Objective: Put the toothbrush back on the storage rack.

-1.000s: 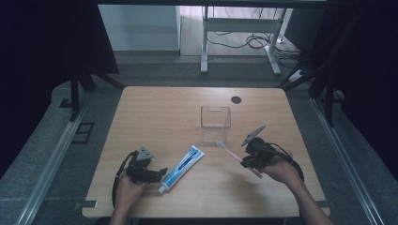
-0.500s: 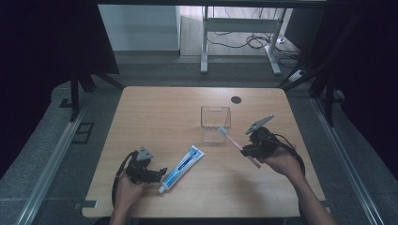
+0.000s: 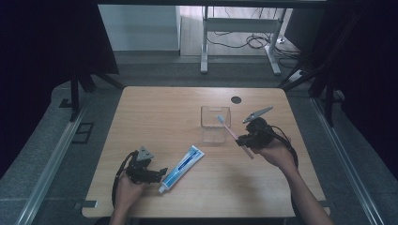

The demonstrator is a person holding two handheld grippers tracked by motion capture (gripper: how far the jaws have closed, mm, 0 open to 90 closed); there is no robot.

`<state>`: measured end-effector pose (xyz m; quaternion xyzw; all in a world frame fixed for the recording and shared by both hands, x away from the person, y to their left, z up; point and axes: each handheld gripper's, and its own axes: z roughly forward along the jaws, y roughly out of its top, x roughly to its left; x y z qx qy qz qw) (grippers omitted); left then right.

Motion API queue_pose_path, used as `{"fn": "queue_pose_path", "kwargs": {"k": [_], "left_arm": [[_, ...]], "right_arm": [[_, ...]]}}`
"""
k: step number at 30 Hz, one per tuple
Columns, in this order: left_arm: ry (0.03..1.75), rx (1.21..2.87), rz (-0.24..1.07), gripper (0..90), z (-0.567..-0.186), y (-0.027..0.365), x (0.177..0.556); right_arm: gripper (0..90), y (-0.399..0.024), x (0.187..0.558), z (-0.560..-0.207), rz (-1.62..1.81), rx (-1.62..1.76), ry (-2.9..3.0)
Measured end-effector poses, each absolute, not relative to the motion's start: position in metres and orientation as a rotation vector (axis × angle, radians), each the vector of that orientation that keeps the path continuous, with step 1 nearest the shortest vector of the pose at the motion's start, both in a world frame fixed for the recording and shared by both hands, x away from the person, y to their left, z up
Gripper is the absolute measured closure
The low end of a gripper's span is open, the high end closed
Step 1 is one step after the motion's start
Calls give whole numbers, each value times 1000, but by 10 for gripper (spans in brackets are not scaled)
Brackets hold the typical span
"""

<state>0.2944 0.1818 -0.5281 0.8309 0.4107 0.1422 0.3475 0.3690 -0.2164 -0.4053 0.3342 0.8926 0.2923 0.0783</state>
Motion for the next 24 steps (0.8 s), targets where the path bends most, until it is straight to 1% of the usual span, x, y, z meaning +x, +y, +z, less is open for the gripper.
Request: {"fn": "queue_pose_path", "kwargs": {"k": [24], "left_arm": [[1068,2148,360,132,-528,182,294]], "right_arm": [[790,-197,397,-408,1002,1084,2538]]}}
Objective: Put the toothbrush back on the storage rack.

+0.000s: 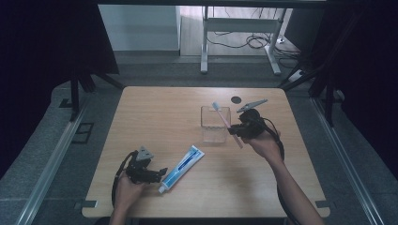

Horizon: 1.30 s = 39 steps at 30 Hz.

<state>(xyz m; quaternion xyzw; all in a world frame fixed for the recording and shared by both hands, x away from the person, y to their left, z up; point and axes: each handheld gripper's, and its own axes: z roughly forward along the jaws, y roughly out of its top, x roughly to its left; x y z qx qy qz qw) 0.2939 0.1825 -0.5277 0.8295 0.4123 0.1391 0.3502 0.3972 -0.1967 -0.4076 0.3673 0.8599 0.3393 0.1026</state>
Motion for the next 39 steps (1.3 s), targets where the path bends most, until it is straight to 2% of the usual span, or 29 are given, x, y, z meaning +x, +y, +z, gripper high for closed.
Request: {"fn": "queue_pose_path", "kwargs": {"k": [39], "left_arm": [[1071,2138,357,132,-527,183,294]], "right_arm": [[790,-158,439,-399,1198,1057,2389]]}}
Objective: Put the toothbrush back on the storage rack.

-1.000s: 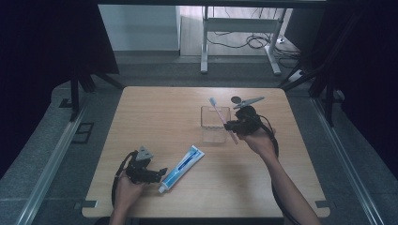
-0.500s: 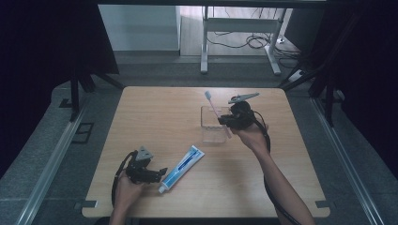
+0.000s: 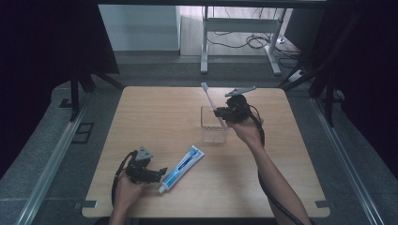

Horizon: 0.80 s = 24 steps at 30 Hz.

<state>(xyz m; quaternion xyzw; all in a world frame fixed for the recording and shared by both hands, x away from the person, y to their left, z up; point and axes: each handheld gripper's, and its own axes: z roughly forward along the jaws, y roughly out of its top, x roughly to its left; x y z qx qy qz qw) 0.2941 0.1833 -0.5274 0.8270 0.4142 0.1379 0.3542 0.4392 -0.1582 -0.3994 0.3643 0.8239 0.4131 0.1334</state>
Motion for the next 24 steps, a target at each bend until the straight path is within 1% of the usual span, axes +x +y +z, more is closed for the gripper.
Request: {"fn": "queue_pose_path", "kwargs": {"k": [13,24], "left_arm": [[1067,2133,359,132,-527,184,295],[1066,2138,357,132,-528,183,295]], "right_arm": [[790,-149,452,-405,1168,1021,2358],[790,-149,461,-424,1111,1035,2365]]}}
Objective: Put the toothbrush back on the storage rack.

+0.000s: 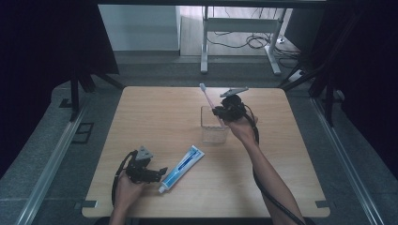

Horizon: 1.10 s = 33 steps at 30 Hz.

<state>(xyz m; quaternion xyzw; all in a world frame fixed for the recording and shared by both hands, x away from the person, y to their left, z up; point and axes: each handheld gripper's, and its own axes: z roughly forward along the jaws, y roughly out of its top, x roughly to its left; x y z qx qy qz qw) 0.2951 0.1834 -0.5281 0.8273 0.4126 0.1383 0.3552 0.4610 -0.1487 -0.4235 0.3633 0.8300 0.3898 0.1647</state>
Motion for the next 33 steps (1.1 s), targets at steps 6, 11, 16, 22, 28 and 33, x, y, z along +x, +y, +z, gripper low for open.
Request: {"fn": "queue_pose_path", "kwargs": {"k": [6,11,16,22,28,33], "left_arm": [[1067,2140,356,132,-528,183,295],[1066,2142,356,132,-528,183,295],[1062,2144,354,132,-529,183,295],[1062,2146,353,132,-529,183,296],[1065,2142,348,132,-529,182,295],[1064,2143,348,132,-529,182,295]], "right_arm": [[790,-146,463,-436,1078,1032,2391],[789,-145,464,-444,1051,1039,2409],[789,-144,466,-449,1027,1050,2422],[789,-143,467,-454,985,1058,2452],[787,-142,468,-458,954,1058,2476],[784,-144,469,-459,919,1058,2510]]}}
